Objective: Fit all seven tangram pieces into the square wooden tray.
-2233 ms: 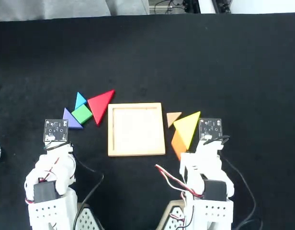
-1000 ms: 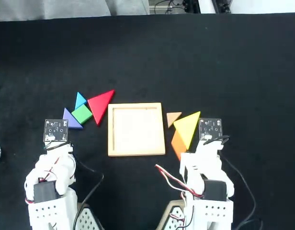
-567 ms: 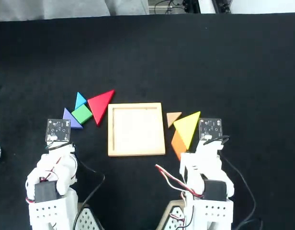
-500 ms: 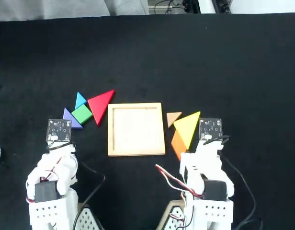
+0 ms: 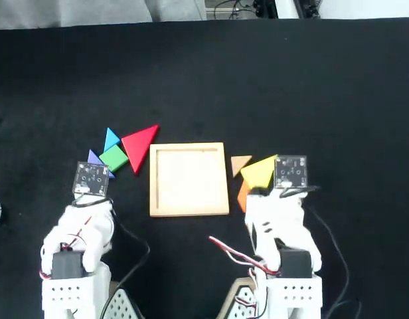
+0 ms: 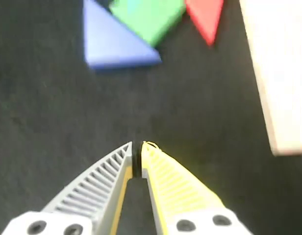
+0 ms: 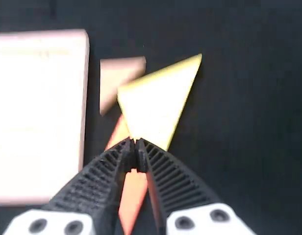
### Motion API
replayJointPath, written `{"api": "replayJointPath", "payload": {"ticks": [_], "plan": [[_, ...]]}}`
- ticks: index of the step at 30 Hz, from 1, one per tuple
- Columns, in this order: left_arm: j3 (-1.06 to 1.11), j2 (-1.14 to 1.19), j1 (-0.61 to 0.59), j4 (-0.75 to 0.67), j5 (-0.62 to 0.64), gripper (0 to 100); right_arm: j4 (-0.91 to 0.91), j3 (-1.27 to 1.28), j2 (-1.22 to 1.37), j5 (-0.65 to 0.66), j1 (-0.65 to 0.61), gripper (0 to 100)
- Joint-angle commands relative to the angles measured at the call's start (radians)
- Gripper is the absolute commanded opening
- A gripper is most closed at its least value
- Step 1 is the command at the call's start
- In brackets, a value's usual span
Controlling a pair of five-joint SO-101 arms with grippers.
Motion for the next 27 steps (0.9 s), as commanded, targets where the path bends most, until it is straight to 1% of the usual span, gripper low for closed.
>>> {"api": "replayJointPath", "payload": {"ticks": [1, 3, 5, 7, 8, 11, 14, 16, 18, 20, 24, 27], "plan": [[-0.035, -0.009, -0.073, -0.215, 0.005, 5, -0.295, 0.001, -0.074, 0.005, -0.017, 1.2], [-0.021, -0.009, -0.077, -0.296, -0.003, 5, -0.462, -0.001, -0.074, 0.005, -0.017, 1.2], [0.019, -0.009, -0.045, -0.365, -0.063, 5, -0.586, -0.001, -0.070, 0.005, -0.017, 1.2], [0.008, -0.008, -0.022, -0.393, -0.150, 5, -0.621, -0.001, -0.065, 0.003, -0.035, 1.2], [-0.013, -0.008, -0.015, -0.400, -0.175, 5, -0.611, -0.001, -0.064, 0.003, -0.058, 1.2], [-0.128, 0.002, 0.027, -0.400, -0.152, 5, -0.462, -0.001, -0.064, 0.005, -0.095, 1.4], [-0.254, 0.021, 0.096, -0.390, -0.153, 5, -0.313, -0.001, -0.065, 0.060, -0.094, 7.2], [-0.361, 0.087, 0.150, -0.359, -0.155, 5, -0.247, -0.001, -0.073, 0.092, -0.107, 10.8], [-0.483, 0.212, 0.183, -0.333, -0.152, 7, -0.239, -0.001, -0.073, 0.101, -0.149, 11.3], [-0.608, 0.385, 0.197, -0.315, -0.150, 11, -0.239, -0.001, -0.073, 0.103, -0.167, 11.4], [-0.839, 0.827, 0.191, -0.267, -0.155, 18, -0.236, -0.001, -0.073, 0.103, -0.158, 11.4], [-0.969, 1.154, 0.189, -0.241, -0.150, 19, -0.239, -0.001, -0.073, 0.103, -0.143, 11.4]]}}
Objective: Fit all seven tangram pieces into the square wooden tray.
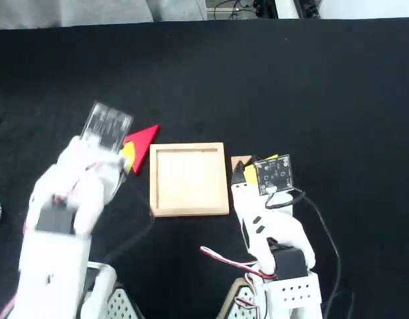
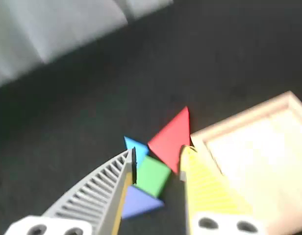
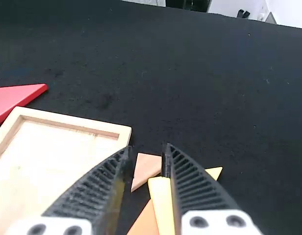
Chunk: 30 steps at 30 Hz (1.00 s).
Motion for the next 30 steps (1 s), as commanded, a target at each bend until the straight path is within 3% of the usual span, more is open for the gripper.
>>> {"api": "replayJointPath", "payload": {"ticks": [1, 9, 14, 19, 30], "plan": [[-0.263, 0.545, 0.013, 0.029, -0.002, 19, 0.002, -0.001, -0.073, 0.006, 0.011, 11.4], [-0.665, 1.217, -0.024, 0.035, -0.071, 25, 0.008, -0.001, -0.071, 0.008, 0.015, 11.4], [-0.935, 1.459, -0.036, 0.152, -0.104, 27, 0.008, -0.001, -0.071, 0.008, 0.017, 11.4], [-1.107, 1.540, -0.076, 0.216, -0.106, 32, 0.009, -0.001, -0.071, 0.008, 0.017, 11.4], [-1.132, 1.559, -0.105, 0.209, -0.103, 35, 0.008, -0.001, -0.073, 0.008, 0.015, 11.3]]}}
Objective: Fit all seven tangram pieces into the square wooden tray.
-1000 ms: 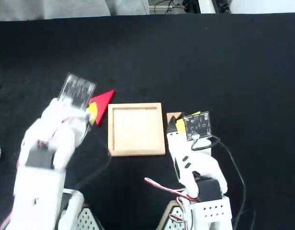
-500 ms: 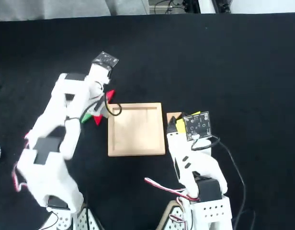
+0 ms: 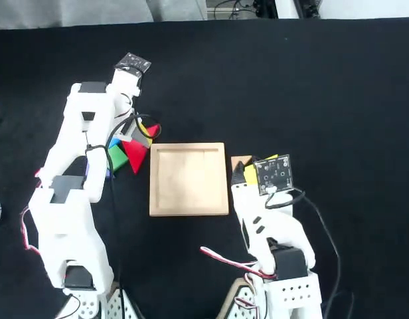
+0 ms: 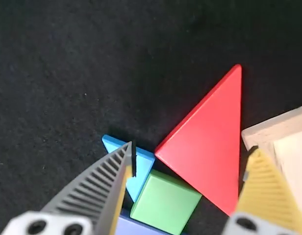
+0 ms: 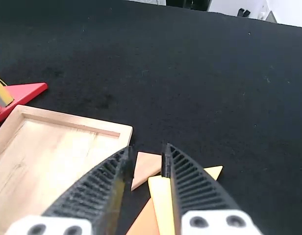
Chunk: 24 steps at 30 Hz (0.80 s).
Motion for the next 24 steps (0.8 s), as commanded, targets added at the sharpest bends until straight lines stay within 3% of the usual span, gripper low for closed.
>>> {"api": "replayJointPath", "payload": {"ticks": [1, 16, 24], "plan": [[-0.050, -0.009, -0.013, 0.002, -0.005, 35, 0.003, -0.001, -0.073, 0.008, 0.015, 11.3], [-0.156, 0.192, 0.013, 0.017, -0.003, 35, 0.005, -0.001, -0.071, 0.008, 0.015, 11.3], [-0.211, 0.203, 0.030, 0.158, 0.014, 35, 0.005, -0.001, -0.073, 0.008, 0.015, 11.3]]}}
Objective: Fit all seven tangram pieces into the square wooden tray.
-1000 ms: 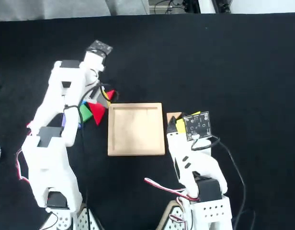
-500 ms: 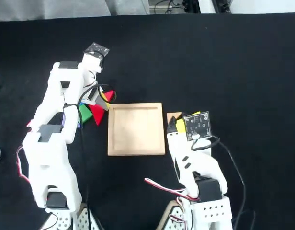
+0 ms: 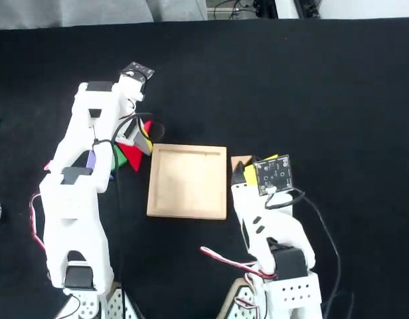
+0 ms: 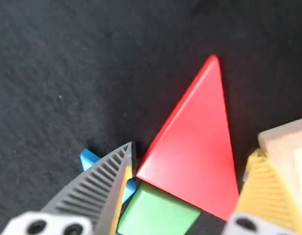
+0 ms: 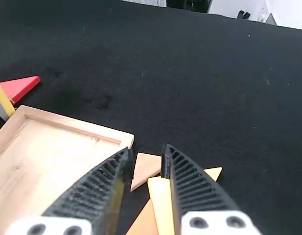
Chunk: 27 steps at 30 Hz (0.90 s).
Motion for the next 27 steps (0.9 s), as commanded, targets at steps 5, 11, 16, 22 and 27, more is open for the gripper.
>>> {"api": "replayJointPath", "payload": {"ticks": [5, 11, 16, 22, 27], "plan": [[-0.042, -0.011, -0.015, 0.046, 0.167, 31, 0.005, -0.001, -0.073, 0.008, 0.015, 11.3], [-0.044, -0.012, -0.036, 0.046, 0.328, 37, 0.005, -0.001, -0.073, 0.008, 0.015, 11.3], [-0.048, -0.012, -0.036, 0.095, 0.423, 37, 0.005, -0.001, -0.073, 0.008, 0.015, 11.3], [-0.044, -0.060, -0.064, 0.109, 0.476, 37, 0.005, -0.001, -0.073, 0.008, 0.015, 11.3], [0.041, -0.086, -0.048, 0.100, 0.476, 37, 0.005, -0.001, -0.073, 0.008, 0.014, 11.3]]}}
